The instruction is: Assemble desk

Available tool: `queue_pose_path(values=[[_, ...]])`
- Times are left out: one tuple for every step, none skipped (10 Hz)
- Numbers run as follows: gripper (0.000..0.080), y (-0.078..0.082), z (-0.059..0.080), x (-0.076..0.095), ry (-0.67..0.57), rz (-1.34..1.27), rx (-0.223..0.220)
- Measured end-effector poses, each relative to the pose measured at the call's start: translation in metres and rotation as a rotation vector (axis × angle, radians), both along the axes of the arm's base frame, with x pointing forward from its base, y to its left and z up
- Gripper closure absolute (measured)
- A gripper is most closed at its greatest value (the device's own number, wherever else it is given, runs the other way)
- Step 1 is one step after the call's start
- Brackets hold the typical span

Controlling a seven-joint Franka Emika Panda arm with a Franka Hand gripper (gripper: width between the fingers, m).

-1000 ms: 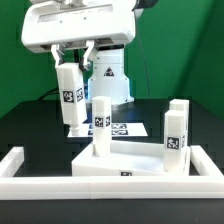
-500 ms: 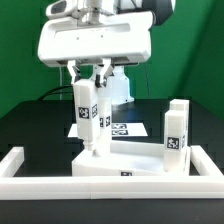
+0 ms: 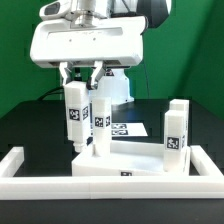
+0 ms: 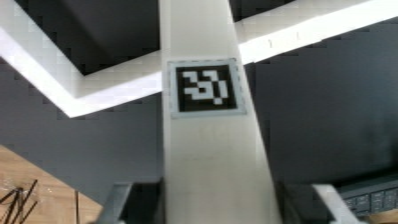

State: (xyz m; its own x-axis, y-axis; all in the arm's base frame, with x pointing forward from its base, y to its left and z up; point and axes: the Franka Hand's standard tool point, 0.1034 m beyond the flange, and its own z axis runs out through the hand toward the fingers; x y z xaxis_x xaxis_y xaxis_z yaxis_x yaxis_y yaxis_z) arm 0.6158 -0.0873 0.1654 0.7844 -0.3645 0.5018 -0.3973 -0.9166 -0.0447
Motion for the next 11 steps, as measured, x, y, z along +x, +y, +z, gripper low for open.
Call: queue_pose_path(values=[[0.0506, 0.007, -0.005, -0.001, 0.007, 0.008, 0.0], [0.0506, 0.009, -0.012, -0.002, 0.017, 0.013, -0.005], [0.0506, 0.009, -0.014, -0.002, 0.021, 0.013, -0.007], [0.0506, 0.009, -0.017, -0.002, 0.024, 0.014, -0.009], [0.0506, 0.009, -0.02, -0.002, 0.029, 0.015, -0.011], [0.0506, 0.01, -0.022, -0.003, 0.033, 0.017, -0.013], [0.0506, 0.012, -0.026, -0.003, 0.038, 0.021, -0.015], [0.0506, 0.014, -0.027, -0.002, 0.03, 0.026, -0.023], [0.0506, 0.017, -0.032, -0.003, 0.035, 0.031, -0.028], [0.0505, 0.02, -0.033, -0.002, 0.028, 0.036, -0.033], [0.0505, 0.022, -0.033, -0.002, 0.023, 0.035, -0.032]])
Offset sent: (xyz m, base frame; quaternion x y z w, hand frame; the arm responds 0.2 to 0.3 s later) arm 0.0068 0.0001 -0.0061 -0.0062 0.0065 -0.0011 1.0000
